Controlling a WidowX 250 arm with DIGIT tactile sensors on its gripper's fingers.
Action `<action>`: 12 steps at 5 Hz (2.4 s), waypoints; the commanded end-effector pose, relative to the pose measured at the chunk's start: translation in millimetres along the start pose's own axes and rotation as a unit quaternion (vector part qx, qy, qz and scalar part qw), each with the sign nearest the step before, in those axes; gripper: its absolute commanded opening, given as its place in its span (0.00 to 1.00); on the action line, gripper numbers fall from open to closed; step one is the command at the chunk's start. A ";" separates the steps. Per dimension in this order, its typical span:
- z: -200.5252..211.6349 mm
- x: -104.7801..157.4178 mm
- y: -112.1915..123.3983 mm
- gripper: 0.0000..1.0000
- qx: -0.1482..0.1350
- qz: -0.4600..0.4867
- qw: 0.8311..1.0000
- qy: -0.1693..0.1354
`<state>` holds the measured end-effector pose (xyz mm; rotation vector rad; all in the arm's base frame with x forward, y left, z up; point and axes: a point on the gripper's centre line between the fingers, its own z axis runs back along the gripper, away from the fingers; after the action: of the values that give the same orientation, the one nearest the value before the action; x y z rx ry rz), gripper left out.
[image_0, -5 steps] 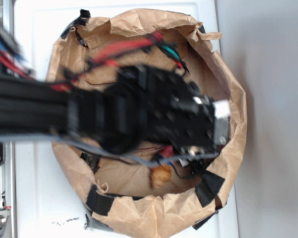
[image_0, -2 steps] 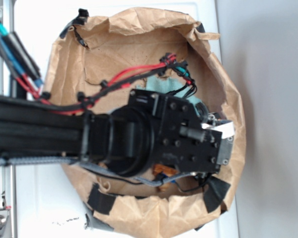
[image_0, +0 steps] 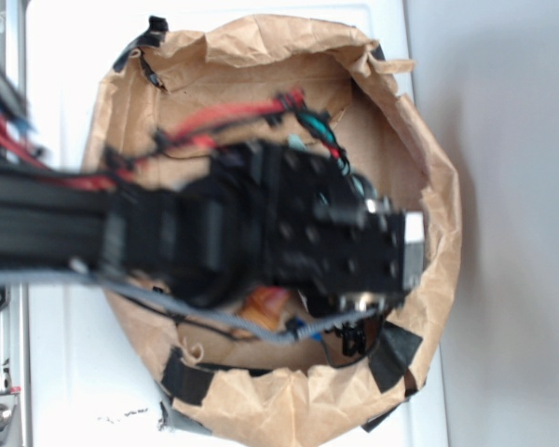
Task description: Grab the blue cloth.
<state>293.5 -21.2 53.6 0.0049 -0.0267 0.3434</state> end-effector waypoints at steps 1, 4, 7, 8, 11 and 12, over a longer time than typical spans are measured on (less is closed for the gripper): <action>83.2 -15.6 21.3 0.00 -0.068 -0.037 0.997 -0.007; 60.4 11.0 28.6 1.00 -0.053 0.017 0.997 -0.046; 19.4 26.6 23.4 1.00 -0.054 -0.014 0.997 -0.048; -0.8 25.0 17.9 1.00 -0.030 -0.017 0.998 -0.055; -11.9 35.2 11.7 0.00 -0.002 0.018 0.998 -0.063; -11.8 34.6 12.2 0.00 -0.004 0.017 0.998 -0.064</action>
<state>319.3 0.0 24.5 0.0283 -0.1022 0.3831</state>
